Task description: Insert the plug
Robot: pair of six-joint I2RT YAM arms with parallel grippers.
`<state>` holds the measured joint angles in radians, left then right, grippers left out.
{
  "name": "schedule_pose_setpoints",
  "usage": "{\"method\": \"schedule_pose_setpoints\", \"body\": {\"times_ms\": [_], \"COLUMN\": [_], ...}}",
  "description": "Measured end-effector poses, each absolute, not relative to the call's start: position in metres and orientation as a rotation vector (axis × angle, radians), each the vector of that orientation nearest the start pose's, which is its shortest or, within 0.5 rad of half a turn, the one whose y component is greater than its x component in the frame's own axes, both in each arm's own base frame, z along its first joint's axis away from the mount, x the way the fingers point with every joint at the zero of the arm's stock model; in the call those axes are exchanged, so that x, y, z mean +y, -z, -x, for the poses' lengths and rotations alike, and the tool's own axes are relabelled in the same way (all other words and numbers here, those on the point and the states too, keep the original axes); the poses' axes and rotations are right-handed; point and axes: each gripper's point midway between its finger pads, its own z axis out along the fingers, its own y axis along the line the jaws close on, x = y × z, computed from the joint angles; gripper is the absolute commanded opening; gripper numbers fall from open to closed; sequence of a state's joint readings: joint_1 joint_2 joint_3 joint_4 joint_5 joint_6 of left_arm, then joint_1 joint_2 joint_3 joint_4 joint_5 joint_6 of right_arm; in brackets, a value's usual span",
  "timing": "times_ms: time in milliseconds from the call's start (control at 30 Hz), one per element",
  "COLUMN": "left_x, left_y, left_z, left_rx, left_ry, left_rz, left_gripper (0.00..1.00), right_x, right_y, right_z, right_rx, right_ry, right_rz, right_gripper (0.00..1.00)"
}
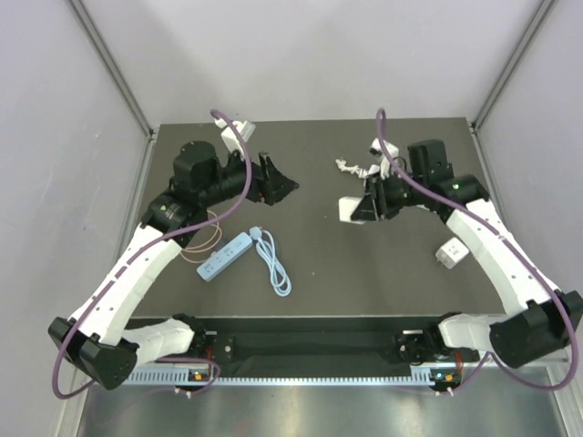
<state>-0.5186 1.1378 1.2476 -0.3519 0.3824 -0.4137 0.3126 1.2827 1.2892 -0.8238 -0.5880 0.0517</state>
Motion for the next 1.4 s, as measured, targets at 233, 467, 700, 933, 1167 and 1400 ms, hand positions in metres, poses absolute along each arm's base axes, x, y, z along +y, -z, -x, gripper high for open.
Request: {"method": "schedule_pose_setpoints", "body": {"times_ms": [233,467,700,933,1167,1400], "left_x": [-0.281,-0.295,-0.303,-0.323,-0.326,-0.331], "left_y": [-0.383,-0.374,-0.378,-0.371,-0.371,-0.363], "left_z": [-0.237,-0.204,-0.192,-0.181,-0.179,-0.187], "left_rx": [1.739,1.71,1.652,1.651,1.624,1.671], "left_ry": [1.319,1.592,1.642,1.698,1.732,1.793], "left_rz": [-0.664,-0.836,-0.895,-0.949,-0.944,-0.744], "left_gripper": [0.78,0.78,0.77,0.34,0.0,0.0], "right_x": [0.249,0.263,0.267,0.27,0.271,0.274], "right_y": [-0.27,-0.304,-0.332,-0.343,-0.347,-0.345], "right_z": [-0.207,-0.18,-0.17,-0.165,-0.161,-0.172], "right_rx": [2.092,1.929,1.812,1.77,1.771,1.742], "right_ry": [-1.198,-1.332,-1.405,-1.464,-1.51,-1.55], "right_rz": [0.865,0.949,0.968,0.964,0.918,0.716], "right_gripper": [0.0,0.0,0.0,0.0,0.35,0.5]}}
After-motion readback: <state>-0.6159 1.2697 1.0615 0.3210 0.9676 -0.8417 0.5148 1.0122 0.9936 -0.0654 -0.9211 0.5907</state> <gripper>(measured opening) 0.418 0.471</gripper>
